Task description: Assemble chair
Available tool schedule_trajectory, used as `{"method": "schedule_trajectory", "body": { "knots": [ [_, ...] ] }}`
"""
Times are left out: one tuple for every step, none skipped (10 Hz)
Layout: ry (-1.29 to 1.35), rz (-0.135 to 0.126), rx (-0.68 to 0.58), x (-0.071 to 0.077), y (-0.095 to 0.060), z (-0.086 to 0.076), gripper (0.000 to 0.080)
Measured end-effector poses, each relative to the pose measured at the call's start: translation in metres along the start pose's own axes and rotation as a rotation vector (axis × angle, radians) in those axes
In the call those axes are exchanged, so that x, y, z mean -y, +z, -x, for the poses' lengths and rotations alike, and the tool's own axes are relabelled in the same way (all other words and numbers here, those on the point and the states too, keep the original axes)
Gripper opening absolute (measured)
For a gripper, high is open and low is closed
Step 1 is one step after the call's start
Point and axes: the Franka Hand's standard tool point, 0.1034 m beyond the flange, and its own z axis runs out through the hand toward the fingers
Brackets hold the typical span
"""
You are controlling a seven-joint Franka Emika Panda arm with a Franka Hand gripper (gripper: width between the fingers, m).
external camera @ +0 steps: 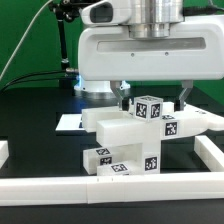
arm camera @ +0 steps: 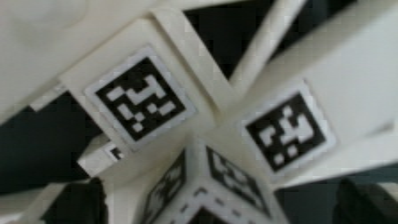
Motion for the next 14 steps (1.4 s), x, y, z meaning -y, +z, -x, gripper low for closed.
{"method": "schedule_trajectory", "body": {
  "knots": [
    [-0.021, 0.0, -0.038, -0.006, -0.001, 0.002, 0.0648],
    [-0.098, 0.005, -0.03, -0.008, 0.0, 0.004, 0.0648],
    [-0.145, 0.007, -0.032, -0.008, -0.001, 0.002, 0.0649],
    [-0.33, 0.024, -0.036, -0.011, -0.002, -0.002, 0.0649],
    [-0.504, 0.052, -0.035, -0.01, -0.004, -0.008, 0.0649],
    [-0.673, 0.068, -0.034, -0.004, -0.001, -0.008, 0.0649],
    [-0.631, 0.063, -0.036, -0.004, -0.001, -0.008, 0.0649],
    [-0.63, 0.064, -0.035, -0.005, -0.001, -0.008, 0.0532],
    [-0.629, 0.064, -0.035, -0.005, -0.001, -0.008, 0.0385],
    [-0.538, 0.061, -0.038, -0.005, 0.0, -0.008, 0.0385],
    [-0.459, 0.059, -0.04, -0.005, 0.0, -0.008, 0.0284],
    [-0.383, 0.057, -0.042, -0.005, 0.0, -0.008, 0.0284],
    [-0.31, 0.056, -0.044, -0.005, 0.0, -0.008, 0.0284],
    [-0.23, 0.052, -0.046, -0.005, 0.0, -0.008, 0.0284]
  ]
}}
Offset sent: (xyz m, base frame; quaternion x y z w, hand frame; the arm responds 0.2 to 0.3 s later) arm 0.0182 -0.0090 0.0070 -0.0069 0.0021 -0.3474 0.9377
